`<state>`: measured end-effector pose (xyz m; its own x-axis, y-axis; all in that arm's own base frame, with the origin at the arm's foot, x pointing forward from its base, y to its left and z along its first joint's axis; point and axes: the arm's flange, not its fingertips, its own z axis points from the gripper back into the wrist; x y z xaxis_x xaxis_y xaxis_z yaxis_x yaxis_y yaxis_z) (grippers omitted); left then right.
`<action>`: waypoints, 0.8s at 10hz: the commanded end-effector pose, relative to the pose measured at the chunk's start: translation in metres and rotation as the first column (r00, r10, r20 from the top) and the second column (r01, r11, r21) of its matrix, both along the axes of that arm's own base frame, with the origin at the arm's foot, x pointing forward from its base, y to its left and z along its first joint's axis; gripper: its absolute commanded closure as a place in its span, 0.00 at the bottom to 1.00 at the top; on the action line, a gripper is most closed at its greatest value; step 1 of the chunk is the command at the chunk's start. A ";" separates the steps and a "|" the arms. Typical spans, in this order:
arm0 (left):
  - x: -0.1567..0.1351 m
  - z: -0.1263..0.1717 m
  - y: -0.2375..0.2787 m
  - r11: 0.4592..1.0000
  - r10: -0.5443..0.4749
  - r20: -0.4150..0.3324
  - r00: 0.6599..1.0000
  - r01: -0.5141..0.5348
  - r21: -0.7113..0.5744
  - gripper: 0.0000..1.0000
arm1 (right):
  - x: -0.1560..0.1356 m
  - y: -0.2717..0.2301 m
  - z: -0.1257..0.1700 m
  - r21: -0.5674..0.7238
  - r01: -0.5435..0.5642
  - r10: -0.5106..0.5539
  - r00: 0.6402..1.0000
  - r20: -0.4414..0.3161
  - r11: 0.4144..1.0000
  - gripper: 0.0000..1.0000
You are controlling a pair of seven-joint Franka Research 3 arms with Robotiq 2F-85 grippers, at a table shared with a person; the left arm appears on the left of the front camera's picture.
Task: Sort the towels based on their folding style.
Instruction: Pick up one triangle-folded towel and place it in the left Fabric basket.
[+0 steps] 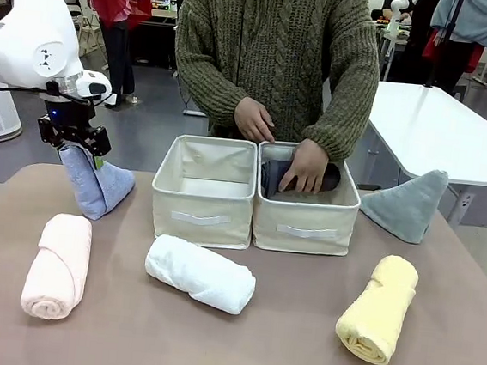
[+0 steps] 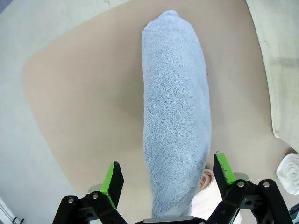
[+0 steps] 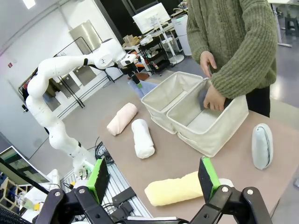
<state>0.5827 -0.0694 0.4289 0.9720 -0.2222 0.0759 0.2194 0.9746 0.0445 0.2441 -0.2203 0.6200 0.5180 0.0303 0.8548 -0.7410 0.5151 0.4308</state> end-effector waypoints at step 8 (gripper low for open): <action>0.003 0.014 0.004 1.000 0.000 -0.120 0.993 0.000 -0.001 1.00 | 0.002 0.000 0.002 0.012 -0.008 0.008 1.000 0.024 1.000 0.00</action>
<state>0.5787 -0.0668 0.4395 0.9766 -0.2137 -0.0233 0.2144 0.9762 0.0339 0.2441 -0.2203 0.6200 0.5175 0.0307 0.8551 -0.7414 0.5151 0.4302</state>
